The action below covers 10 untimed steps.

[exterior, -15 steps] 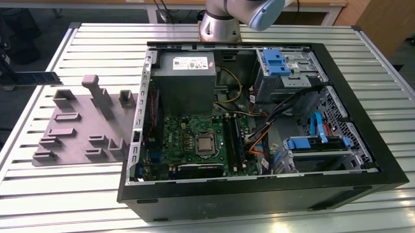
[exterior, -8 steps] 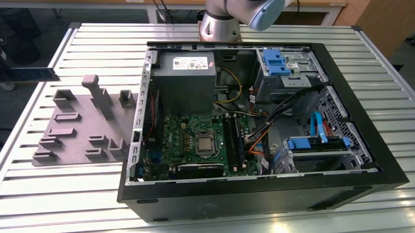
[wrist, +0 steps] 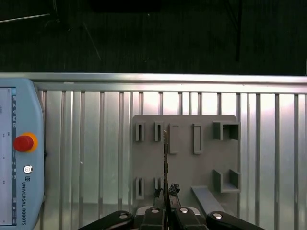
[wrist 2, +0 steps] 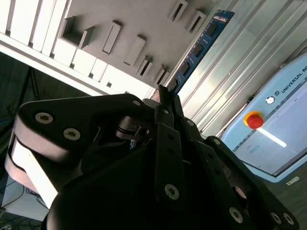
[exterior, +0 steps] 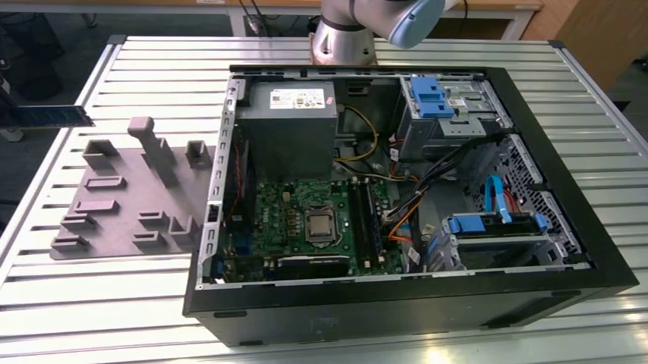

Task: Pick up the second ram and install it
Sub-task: 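Pick up the second ram and move it above second insertion slot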

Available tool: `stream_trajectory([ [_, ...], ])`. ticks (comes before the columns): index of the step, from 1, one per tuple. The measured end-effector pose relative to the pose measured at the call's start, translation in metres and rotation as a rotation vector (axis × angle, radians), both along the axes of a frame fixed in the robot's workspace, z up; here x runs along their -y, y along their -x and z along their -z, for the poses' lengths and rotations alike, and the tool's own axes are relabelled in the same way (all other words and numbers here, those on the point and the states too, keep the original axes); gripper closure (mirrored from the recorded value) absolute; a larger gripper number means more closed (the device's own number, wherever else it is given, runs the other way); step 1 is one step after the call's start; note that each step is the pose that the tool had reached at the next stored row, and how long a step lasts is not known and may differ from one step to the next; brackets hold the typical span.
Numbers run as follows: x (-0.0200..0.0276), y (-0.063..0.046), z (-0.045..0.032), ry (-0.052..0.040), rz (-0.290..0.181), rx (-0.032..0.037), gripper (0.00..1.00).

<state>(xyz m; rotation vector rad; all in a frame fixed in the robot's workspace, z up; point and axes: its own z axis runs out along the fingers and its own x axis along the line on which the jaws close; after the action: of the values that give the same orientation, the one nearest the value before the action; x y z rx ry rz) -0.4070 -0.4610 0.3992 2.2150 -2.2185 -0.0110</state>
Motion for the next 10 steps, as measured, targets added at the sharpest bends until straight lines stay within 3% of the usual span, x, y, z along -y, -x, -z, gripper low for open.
stream_trajectory([
  [10, 0.0000, -0.0085, 0.0002, -0.0002, 0.000, 0.0002, 0.86],
])
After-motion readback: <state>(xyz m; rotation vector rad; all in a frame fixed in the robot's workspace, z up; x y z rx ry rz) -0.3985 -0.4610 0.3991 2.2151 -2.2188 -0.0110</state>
